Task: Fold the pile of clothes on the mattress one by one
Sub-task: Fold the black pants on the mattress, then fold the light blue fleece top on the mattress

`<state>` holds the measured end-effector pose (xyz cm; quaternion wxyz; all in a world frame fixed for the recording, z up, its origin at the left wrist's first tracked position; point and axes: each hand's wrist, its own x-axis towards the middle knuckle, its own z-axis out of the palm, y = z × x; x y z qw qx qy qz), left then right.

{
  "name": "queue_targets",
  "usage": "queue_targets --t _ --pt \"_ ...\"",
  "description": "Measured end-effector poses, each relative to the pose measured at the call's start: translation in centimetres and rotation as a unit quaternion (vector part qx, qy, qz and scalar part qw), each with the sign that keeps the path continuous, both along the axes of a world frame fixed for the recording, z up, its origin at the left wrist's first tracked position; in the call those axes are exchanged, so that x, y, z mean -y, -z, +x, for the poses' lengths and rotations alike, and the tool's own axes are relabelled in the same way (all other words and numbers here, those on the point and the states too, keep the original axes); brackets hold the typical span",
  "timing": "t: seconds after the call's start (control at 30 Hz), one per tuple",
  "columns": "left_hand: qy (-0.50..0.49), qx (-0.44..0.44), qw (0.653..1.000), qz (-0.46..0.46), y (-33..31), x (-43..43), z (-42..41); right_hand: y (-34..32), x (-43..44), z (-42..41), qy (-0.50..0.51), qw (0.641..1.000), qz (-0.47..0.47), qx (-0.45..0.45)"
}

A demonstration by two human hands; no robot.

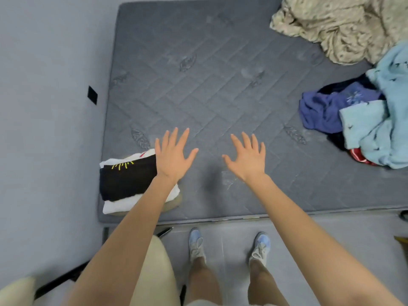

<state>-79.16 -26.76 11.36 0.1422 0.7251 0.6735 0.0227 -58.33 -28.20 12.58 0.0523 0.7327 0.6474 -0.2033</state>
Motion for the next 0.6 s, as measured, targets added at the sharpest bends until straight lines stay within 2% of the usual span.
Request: queue_targets --t 0.2,0.37,0.6 --pt "0.037 0.007 0.999 0.025 -2.4 -1.2 16.2 -2.9 1.4 15.9 0.065 0.997 0.030 0.005" --pt "0.032 0.057 0.998 0.020 -3.3 -1.5 29.8 -4.1 3.3 28.5 0.109 0.993 0.036 0.005" --pt "0.084 0.054 0.995 0.011 -4.0 -2.5 41.4 -4.8 4.0 40.3 0.155 0.987 0.041 0.015"
